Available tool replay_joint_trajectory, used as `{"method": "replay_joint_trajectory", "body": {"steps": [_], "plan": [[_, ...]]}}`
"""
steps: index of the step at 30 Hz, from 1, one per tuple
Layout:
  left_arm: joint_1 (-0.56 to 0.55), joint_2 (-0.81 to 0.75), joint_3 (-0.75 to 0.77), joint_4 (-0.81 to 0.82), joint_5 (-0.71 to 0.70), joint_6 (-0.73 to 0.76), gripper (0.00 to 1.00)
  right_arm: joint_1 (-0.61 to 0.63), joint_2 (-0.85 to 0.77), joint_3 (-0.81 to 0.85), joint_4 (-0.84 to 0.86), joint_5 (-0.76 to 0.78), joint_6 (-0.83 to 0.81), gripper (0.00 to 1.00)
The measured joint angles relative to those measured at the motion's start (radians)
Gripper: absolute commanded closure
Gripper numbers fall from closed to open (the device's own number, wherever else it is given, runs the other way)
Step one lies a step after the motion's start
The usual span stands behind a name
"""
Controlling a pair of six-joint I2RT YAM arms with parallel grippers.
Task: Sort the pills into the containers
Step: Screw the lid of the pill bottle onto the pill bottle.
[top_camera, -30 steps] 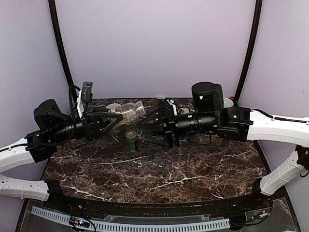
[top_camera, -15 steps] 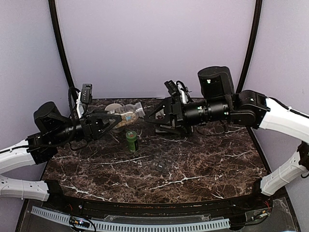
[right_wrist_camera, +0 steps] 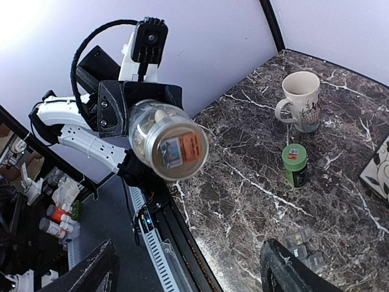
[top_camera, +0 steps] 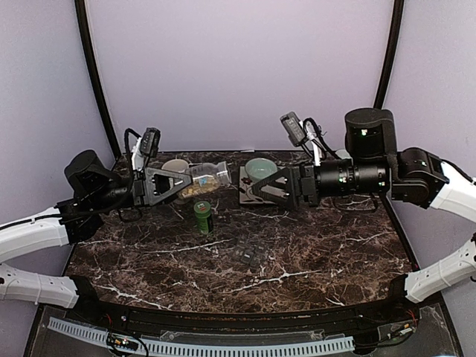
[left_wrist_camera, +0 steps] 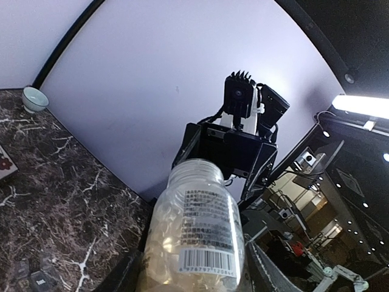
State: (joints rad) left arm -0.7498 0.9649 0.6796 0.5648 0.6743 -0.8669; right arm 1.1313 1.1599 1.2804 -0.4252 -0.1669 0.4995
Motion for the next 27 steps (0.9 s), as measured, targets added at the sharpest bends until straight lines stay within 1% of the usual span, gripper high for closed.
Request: {"method": "replay_joint_trajectory", "body": {"steps": [4, 9, 18, 27], "plan": [[0.002, 0.049, 0.0, 0.051, 0.077, -0.076, 1.0, 0.0, 0.015, 0.0, 0.005, -0.009, -0.059, 0.18], [0.001, 0.087, 0.0, 0.108, 0.138, -0.148, 1.0, 0.002, 0.055, 0.026, 0.005, -0.035, -0.107, 0.18], [0.002, 0.105, 0.0, 0.178, 0.184, -0.22, 1.0, 0.03, 0.091, 0.087, 0.005, -0.077, -0.15, 0.19], [0.002, 0.117, 0.0, 0.205, 0.206, -0.253, 1.0, 0.056, 0.112, 0.107, 0.004, -0.084, -0.168, 0.25]]}}
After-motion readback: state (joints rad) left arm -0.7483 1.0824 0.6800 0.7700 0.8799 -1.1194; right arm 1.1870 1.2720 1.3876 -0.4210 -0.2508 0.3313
